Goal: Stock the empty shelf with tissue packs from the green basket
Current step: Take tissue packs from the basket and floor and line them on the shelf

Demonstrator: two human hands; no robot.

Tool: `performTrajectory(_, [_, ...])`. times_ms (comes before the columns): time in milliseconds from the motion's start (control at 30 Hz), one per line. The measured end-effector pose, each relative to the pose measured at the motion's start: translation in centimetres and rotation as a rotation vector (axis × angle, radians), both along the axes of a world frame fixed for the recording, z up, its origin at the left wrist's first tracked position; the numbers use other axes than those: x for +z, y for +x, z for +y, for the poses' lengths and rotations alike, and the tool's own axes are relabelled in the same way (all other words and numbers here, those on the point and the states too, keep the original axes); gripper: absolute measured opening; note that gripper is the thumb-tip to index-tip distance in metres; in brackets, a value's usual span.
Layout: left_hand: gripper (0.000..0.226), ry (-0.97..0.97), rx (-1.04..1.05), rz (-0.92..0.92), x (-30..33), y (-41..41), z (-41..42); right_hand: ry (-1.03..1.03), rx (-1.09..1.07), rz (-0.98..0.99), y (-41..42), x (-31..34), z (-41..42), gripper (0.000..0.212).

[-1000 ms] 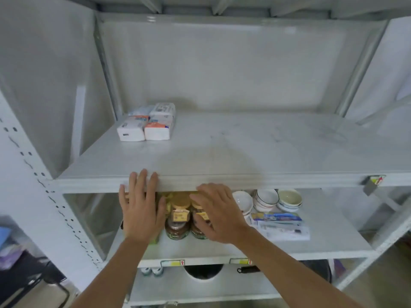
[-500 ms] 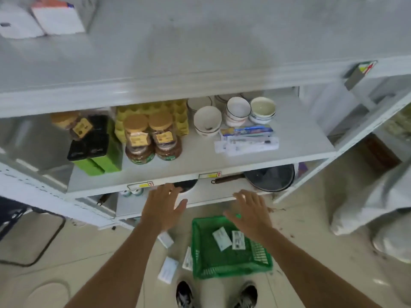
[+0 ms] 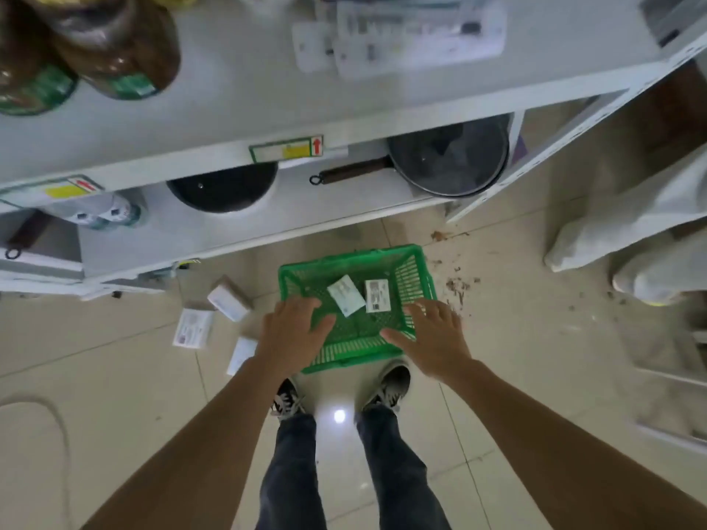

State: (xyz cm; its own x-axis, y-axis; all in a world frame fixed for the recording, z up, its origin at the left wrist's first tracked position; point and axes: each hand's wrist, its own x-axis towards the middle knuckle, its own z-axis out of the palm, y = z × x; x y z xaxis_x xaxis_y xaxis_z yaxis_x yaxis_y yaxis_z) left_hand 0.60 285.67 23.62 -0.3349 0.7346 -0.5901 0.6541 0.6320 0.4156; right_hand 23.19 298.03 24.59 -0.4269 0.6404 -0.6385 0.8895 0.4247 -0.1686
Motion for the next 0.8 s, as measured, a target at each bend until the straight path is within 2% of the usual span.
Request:
performTrajectory(67, [0.071,-0.029,0.015,-0.018,-4.1,0.6,0.2,0.002,0.001,0.020,-0.4,-3.7,0.3,0.098])
performTrajectory(133, [0.075,-0.048,0.010,-0.019,-8.5,0.9,0.4,-0.021,-0.029,0.042,-0.6,-7.6,0.5,0.094])
performTrajectory(200, [0.072,-0.070,0.004,-0.025,-13.1,1.1,0.5,-0.063,-0.082,0.064,-0.7,-11.8,0.6,0.087])
performTrajectory(467, [0.065,-0.158,0.017,-0.078,-27.5,3.1,0.4,-0.203,-0.137,0.032,1.4,-26.6,1.5,0.090])
performTrajectory(567, [0.077,-0.160,0.010,-0.120,-32.3,4.2,1.1,-0.238,-0.187,0.038,2.2,-32.0,2.2,0.090])
performTrajectory(667, [0.090,-0.167,0.071,-0.163,-37.1,5.5,2.0,-0.289,-0.172,0.025,2.8,-37.3,3.5,0.102])
performTrajectory(800, [0.075,-0.126,0.239,-0.276,-43.3,7.4,2.8,-0.319,-0.199,0.047,2.8,-43.8,6.0,0.102])
